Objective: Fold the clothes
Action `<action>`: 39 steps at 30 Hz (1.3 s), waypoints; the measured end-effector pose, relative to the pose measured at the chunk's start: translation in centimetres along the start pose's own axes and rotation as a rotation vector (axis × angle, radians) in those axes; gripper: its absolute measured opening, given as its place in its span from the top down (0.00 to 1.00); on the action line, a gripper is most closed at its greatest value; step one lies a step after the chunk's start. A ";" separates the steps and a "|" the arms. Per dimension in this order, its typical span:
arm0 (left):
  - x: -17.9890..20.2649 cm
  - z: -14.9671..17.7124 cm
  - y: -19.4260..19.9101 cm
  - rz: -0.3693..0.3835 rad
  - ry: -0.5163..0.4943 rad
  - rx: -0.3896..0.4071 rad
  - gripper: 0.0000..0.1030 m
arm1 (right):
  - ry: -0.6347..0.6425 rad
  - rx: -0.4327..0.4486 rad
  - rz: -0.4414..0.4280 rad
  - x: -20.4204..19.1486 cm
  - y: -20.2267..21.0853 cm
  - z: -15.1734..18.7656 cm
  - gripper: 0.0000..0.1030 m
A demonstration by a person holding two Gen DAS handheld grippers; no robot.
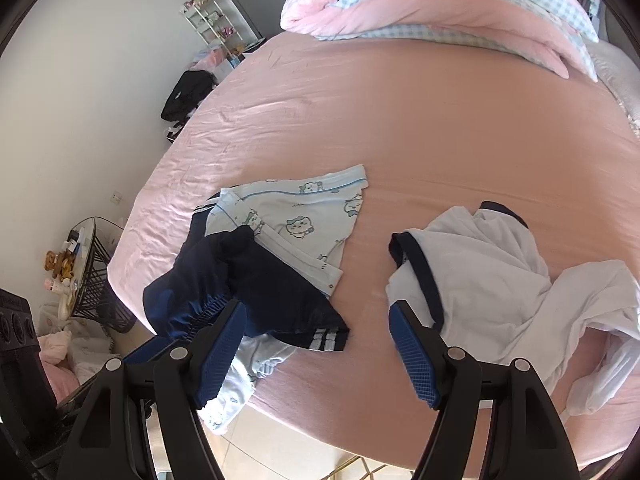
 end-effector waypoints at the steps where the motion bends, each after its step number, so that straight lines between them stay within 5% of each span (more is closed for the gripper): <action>1: 0.5 0.2 -0.4 0.002 -0.008 -0.008 0.34 | 0.004 0.003 0.014 0.6 0.2 0.1 0.29; 18: 5.7 3.0 -5.6 0.007 -0.101 -0.134 0.34 | -0.060 -0.040 0.151 9.0 1.0 1.9 0.29; 39: 5.7 5.2 -15.2 -0.093 -0.173 -0.318 0.34 | -0.225 -0.213 0.189 17.5 -4.9 6.4 0.29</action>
Point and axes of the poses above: each gripper's, at about its wrist camera, not at the fingertips, and y roughly against the way its jaws point, x to its right, z to its underside, the point moved 6 cm from there along -y, roughly the way its jaws point, and after that the axes turned 10 degrees about z, right-handed, at the moved point
